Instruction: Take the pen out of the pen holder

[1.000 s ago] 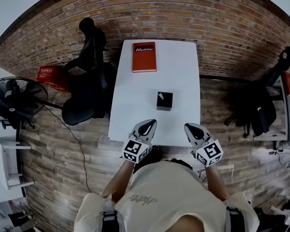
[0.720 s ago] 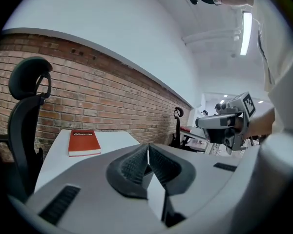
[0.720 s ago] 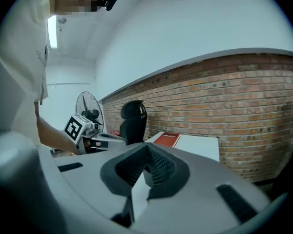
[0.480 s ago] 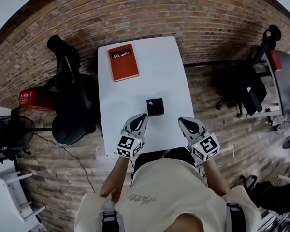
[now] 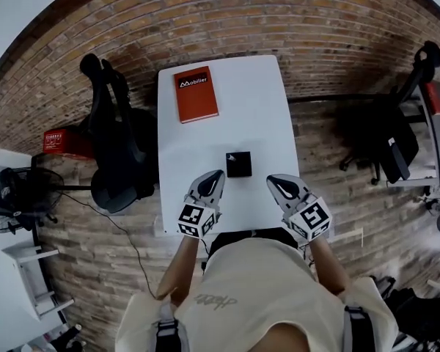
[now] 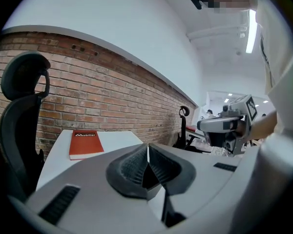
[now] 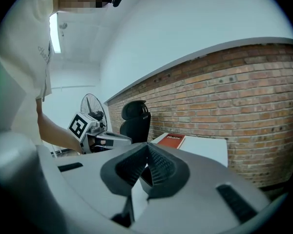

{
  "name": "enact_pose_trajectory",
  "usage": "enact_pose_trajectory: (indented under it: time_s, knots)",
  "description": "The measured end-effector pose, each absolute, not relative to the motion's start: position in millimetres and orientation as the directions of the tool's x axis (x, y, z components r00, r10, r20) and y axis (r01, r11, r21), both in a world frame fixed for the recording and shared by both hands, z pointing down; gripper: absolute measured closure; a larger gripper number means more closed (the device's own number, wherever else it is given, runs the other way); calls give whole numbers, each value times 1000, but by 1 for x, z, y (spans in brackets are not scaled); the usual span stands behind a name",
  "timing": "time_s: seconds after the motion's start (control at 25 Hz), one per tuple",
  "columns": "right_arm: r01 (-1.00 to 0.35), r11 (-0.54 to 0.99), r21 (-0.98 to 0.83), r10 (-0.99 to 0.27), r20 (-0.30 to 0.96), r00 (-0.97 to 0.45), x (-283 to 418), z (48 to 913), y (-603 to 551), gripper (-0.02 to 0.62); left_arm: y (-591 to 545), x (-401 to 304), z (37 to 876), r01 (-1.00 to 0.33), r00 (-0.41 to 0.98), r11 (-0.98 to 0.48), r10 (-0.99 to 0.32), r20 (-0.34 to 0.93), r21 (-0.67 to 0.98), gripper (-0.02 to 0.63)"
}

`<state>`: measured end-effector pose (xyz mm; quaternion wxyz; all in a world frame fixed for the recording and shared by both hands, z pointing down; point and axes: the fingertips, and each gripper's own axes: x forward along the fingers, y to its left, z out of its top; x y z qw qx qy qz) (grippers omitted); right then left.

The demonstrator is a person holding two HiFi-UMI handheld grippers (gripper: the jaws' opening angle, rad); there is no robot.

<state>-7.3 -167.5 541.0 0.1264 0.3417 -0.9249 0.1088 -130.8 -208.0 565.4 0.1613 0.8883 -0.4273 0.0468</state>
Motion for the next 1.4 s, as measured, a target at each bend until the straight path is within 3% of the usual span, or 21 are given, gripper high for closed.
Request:
enact_pose_trajectory:
  time_s: [0.52, 0.56, 0.64, 1.4]
  knots:
    - [-618, 774, -140, -556, 317, -768, 15, 548, -181, 588, -227, -129, 580, -825, 564, -515, -769, 301, 231, 580]
    - [-619, 772, -143, -556, 320, -767, 17, 549, -182, 588, -229, -128, 583, -824, 567, -517, -765, 306, 233, 568]
    - [-621, 769, -148, -555, 326, -765, 21, 552, -183, 588, -234, -125, 589, -822, 569, -521, -757, 321, 229, 439]
    - [-668, 724, -173, -573, 389, -721, 32, 569, -201, 588, -272, -112, 665, -788, 600, -576, -643, 476, 217, 439]
